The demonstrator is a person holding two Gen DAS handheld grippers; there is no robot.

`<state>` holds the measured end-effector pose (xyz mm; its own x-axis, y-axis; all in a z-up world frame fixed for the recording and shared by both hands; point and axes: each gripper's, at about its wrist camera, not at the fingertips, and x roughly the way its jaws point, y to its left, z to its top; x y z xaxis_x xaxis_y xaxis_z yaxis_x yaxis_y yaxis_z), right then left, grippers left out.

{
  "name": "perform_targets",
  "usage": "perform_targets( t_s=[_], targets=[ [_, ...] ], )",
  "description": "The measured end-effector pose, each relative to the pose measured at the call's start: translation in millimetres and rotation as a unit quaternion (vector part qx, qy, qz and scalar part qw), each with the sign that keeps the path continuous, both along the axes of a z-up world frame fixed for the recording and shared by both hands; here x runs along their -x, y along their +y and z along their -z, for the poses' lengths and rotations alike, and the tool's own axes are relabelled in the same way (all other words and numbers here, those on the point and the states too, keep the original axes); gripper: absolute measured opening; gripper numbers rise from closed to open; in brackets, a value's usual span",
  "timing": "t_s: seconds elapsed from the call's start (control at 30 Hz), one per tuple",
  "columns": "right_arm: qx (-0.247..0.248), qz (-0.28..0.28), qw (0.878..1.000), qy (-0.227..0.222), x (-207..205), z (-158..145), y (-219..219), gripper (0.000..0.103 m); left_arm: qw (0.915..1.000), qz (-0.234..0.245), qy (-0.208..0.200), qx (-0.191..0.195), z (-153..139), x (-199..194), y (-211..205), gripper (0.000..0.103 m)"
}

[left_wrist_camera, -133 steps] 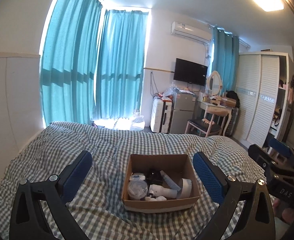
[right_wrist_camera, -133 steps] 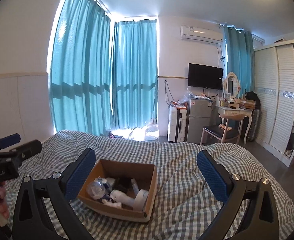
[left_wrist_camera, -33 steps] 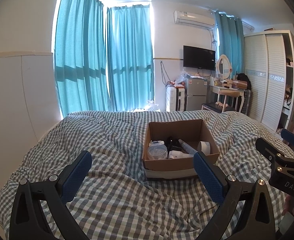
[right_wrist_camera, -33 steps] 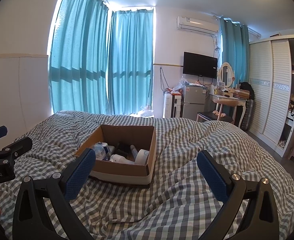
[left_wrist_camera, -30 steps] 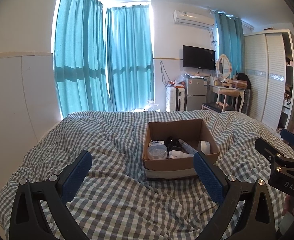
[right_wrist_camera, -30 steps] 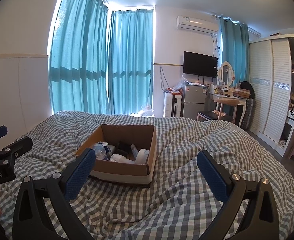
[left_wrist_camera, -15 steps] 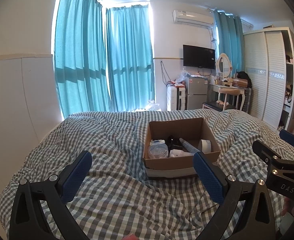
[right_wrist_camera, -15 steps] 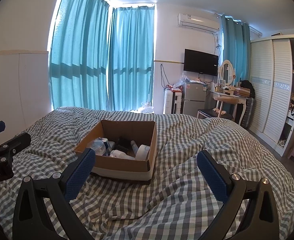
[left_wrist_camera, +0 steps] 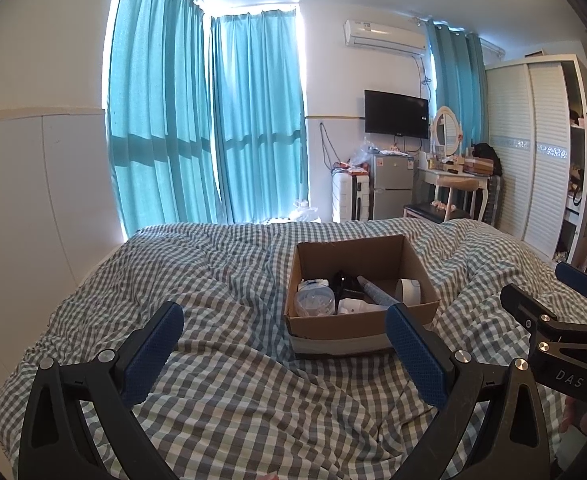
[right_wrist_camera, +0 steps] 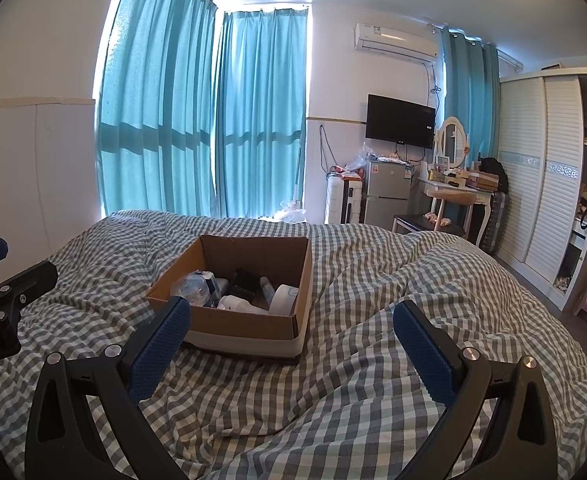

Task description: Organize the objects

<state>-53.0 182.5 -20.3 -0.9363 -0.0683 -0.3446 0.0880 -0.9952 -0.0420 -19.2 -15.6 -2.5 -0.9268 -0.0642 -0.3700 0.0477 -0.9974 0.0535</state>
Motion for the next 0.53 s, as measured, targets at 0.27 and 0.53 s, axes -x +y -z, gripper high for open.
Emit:
perform_targets(
  t_s=[0.27,0.53],
  targets=[
    [0.000,0.001,1.000,-0.003,-0.2,2.0,0.5,0.102,1.0000,0.001,0.000,0.000,0.6,0.1,-0.3,0.103],
    [-0.002,0.000,1.000,-0.009,1.2,5.4,-0.5,0.102,1.0000,-0.003,0.000,0.000,2.2,0.2,-3.2,0.103]
  ],
)
